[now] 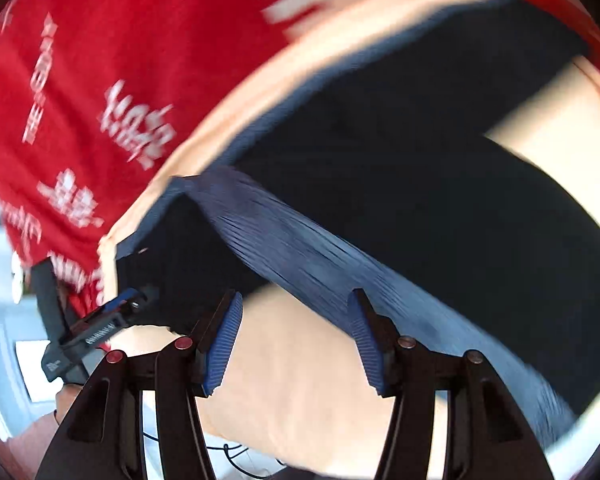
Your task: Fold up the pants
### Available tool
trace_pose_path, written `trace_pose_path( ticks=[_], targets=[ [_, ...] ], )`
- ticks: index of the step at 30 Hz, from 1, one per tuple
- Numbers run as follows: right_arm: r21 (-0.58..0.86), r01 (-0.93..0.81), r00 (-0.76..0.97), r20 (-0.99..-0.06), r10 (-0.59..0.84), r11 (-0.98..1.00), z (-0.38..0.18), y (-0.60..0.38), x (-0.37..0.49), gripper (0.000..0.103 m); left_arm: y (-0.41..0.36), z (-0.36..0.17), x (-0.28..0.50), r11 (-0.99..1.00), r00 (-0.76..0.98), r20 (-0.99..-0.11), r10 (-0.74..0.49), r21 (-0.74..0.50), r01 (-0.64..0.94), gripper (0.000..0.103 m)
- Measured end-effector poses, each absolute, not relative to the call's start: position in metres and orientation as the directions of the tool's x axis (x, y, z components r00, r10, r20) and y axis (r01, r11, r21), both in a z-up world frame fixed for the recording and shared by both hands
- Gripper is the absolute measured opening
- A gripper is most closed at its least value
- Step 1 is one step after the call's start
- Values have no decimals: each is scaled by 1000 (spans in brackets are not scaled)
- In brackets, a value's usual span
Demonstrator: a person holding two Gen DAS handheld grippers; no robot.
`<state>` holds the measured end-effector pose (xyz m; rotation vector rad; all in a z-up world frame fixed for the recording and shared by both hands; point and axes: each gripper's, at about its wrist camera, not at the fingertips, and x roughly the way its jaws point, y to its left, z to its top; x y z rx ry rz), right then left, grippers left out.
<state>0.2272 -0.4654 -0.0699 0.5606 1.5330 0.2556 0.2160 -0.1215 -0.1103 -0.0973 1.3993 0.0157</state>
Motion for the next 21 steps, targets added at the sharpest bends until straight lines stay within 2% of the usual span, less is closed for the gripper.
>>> trace_pose_path(
  ticks=[5, 9, 14, 21],
  targets=[
    [386, 372, 83, -920, 384, 844, -65, -546, 146, 59, -189, -105, 206, 985, 180, -969, -171, -164, 53, 82],
    [303, 436, 94, -952, 292, 847, -63, -578, 107, 59, -231, -104, 198, 964, 151, -955, -254, -237, 121, 82],
    [273, 494, 90, -961, 263, 826, -74, -610, 87, 59, -271, -110, 192, 947, 116, -951, -287, -263, 185, 82],
    [459, 436, 108, -881, 461, 774, -91, -618, 100, 56, -299, -139, 203, 957, 64, -964, -258, -246, 153, 82]
  ],
)
